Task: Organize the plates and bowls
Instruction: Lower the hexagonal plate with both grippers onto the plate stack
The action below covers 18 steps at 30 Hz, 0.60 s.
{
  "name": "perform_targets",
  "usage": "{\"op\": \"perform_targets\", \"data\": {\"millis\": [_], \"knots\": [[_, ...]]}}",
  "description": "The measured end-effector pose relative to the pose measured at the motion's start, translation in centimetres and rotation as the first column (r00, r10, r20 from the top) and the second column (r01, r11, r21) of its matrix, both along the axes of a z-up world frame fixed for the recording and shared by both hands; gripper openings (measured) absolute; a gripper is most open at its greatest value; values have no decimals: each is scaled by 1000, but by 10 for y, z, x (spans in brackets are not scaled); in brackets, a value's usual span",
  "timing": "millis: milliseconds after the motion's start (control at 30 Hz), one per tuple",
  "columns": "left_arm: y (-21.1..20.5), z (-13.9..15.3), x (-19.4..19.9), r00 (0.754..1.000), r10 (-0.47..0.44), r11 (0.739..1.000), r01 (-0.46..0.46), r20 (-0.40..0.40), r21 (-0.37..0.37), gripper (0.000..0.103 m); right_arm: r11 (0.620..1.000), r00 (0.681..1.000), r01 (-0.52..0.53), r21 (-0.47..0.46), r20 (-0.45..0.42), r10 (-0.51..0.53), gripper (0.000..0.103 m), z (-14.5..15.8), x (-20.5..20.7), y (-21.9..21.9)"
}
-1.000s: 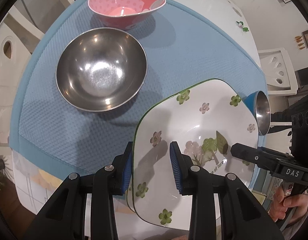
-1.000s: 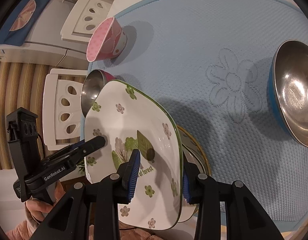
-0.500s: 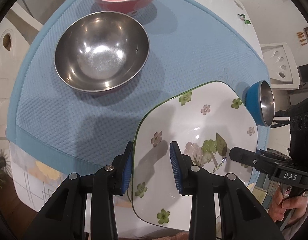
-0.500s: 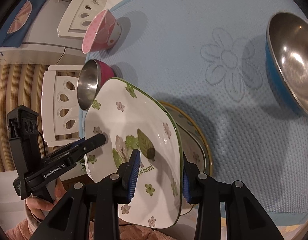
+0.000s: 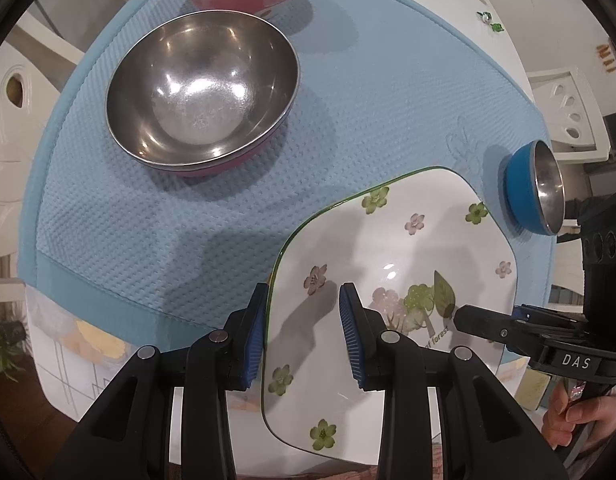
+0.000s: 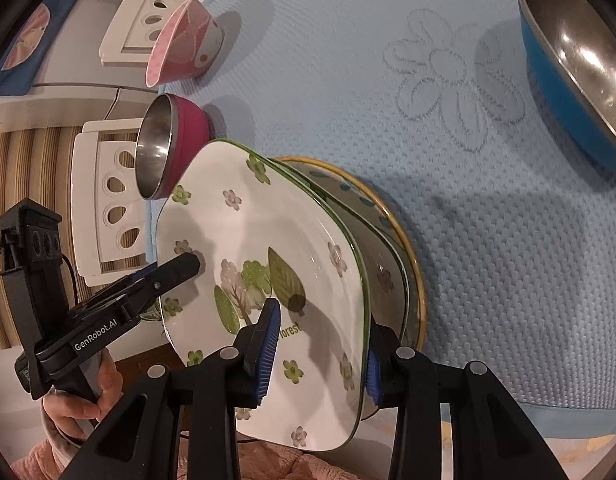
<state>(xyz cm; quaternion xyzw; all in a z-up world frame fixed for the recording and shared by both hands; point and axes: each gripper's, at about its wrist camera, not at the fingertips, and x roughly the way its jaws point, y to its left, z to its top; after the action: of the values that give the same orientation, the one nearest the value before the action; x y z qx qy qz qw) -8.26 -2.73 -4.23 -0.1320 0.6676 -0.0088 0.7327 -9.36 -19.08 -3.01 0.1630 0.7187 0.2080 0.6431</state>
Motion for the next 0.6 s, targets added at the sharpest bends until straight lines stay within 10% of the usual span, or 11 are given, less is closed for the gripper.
{"op": "perform_targets", "data": {"millis": [600], "knots": [[-9, -19, 7, 999, -3, 1000, 4, -44, 14, 30, 992, 999, -37, -119, -9, 36, 37, -9, 2, 27]]}}
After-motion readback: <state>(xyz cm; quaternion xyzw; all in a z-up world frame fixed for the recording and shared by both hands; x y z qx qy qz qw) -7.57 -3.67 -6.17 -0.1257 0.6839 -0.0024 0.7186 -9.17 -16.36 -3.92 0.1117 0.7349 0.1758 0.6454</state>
